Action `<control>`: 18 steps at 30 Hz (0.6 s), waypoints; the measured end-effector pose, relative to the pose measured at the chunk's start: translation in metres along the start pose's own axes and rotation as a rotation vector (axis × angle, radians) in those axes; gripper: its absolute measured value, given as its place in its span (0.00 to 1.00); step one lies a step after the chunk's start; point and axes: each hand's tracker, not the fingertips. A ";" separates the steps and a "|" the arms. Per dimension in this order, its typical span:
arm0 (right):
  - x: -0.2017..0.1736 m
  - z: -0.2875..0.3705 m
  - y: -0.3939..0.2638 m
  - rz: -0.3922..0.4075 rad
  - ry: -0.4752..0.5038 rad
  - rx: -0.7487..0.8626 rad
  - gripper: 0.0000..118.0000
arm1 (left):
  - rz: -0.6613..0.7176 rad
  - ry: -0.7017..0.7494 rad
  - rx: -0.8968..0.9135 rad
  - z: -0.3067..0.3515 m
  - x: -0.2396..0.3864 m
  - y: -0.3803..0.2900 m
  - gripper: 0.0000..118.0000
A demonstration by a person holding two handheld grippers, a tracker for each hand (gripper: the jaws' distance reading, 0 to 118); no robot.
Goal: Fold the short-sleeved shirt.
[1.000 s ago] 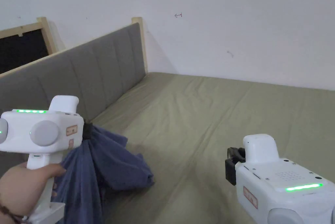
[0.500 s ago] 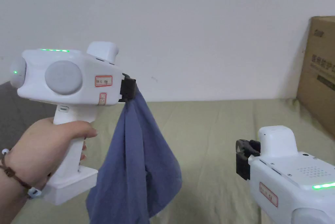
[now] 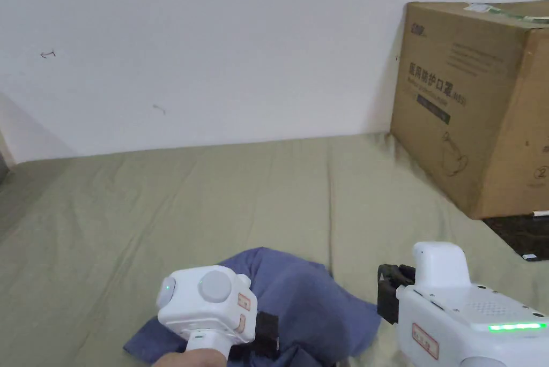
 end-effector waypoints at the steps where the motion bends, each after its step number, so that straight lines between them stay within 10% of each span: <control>1: 0.000 -0.002 -0.003 -0.002 0.003 -0.011 0.00 | 0.017 -0.015 0.005 0.000 -0.004 -0.007 0.74; 10: -0.019 -0.002 0.006 0.010 0.032 0.017 0.00 | -0.015 -0.100 0.561 0.167 -0.038 -0.029 0.73; 13: -0.026 0.007 0.013 0.031 0.041 0.067 0.00 | -0.012 0.006 0.718 0.209 -0.044 -0.078 0.20; 18: -0.033 0.016 0.014 0.061 0.031 0.107 0.00 | 0.030 0.109 0.737 0.220 -0.061 -0.145 0.00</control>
